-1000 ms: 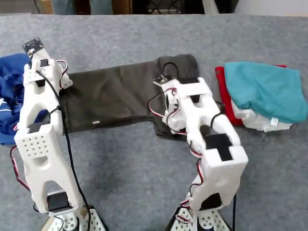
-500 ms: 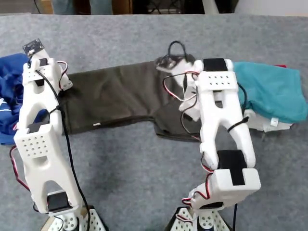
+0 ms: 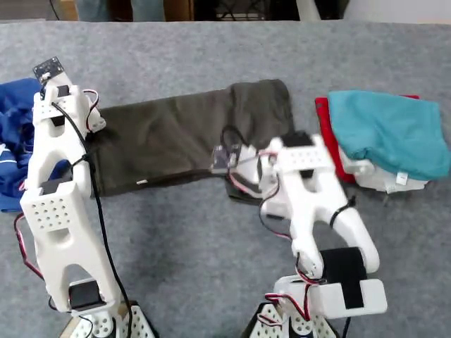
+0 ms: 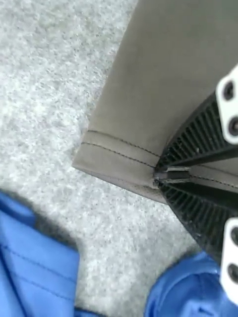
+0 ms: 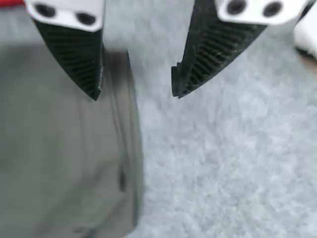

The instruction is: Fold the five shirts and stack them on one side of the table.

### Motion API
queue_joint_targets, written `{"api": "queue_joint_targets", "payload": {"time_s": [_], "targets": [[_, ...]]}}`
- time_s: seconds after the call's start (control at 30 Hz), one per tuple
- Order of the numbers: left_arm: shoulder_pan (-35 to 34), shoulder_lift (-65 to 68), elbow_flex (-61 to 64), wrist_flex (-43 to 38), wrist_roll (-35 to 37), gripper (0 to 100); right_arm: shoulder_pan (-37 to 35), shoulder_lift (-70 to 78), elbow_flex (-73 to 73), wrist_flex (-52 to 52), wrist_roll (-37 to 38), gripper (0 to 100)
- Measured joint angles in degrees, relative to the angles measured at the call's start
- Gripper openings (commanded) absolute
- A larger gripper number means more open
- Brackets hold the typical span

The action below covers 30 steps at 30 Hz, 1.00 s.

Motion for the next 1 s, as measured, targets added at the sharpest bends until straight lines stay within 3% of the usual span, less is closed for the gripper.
{"api": "queue_joint_targets", "payload": {"time_s": [0.2,0.33,0.43,0.57,0.8,1.0], "targets": [[0.0,0.0,0.0,0.0,0.0,3,-0.44,5.1,3.52,-12.22,-0.88,21.7],[0.0,0.0,0.0,0.0,0.0,3,-0.35,11.69,-1.76,-11.87,-0.88,1.2],[0.0,0.0,0.0,0.0,0.0,3,0.26,13.27,-5.89,-10.9,-0.97,5.3],[0.0,0.0,0.0,0.0,0.0,3,1.41,15.03,-8.79,-10.81,-0.97,1.7],[0.0,0.0,0.0,0.0,0.0,3,1.93,17.76,-18.37,-1.93,-0.97,1.3],[0.0,0.0,0.0,0.0,0.0,3,1.93,23.91,-38.24,11.52,-0.88,1.3]]}}
